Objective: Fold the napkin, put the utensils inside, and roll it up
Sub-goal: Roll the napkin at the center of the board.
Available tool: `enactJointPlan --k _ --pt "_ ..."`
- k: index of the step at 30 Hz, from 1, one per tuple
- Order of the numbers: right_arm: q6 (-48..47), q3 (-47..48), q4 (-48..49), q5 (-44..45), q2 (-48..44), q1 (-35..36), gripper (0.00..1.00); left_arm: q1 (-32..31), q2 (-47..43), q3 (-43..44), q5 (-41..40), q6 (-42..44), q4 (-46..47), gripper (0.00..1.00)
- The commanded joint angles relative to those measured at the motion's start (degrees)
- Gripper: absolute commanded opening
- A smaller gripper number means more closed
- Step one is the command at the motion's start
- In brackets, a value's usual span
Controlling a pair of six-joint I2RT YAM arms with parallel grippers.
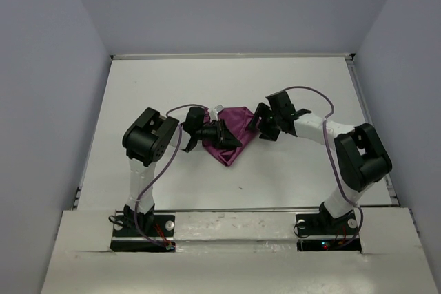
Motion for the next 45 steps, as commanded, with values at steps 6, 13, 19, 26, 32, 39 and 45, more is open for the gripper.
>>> enactJointPlan --k 6,13,19,26,32,39,45 --pt "5.84 -2.78 11.02 -0.18 3.74 2.56 0.70 0.79 2.35 -1.27 0.18 -5.36 5.16 0.00" --pt "8.65 -3.84 15.32 2.02 5.33 3.70 0.61 1.32 4.28 -3.73 0.70 -11.43 14.64 0.00" --pt "9.36 -4.01 16.22 5.80 6.03 3.70 0.57 1.40 5.60 -4.27 1.58 -13.81 18.27 0.00" --pt "9.98 -3.75 16.66 8.96 6.30 3.70 0.24 1.40 5.87 -3.82 2.72 -13.10 17.92 0.00" --pt "8.84 -1.82 15.08 8.53 7.44 3.70 0.01 1.49 5.08 -3.39 3.43 -9.51 14.49 0.00" --pt "5.24 4.24 5.34 10.72 7.26 3.70 0.01 1.58 1.14 -1.37 3.52 -0.20 6.51 0.06" --pt "3.91 11.54 -6.71 12.30 9.37 3.70 0.01 1.49 -7.48 6.80 -5.52 22.73 -25.29 0.52"
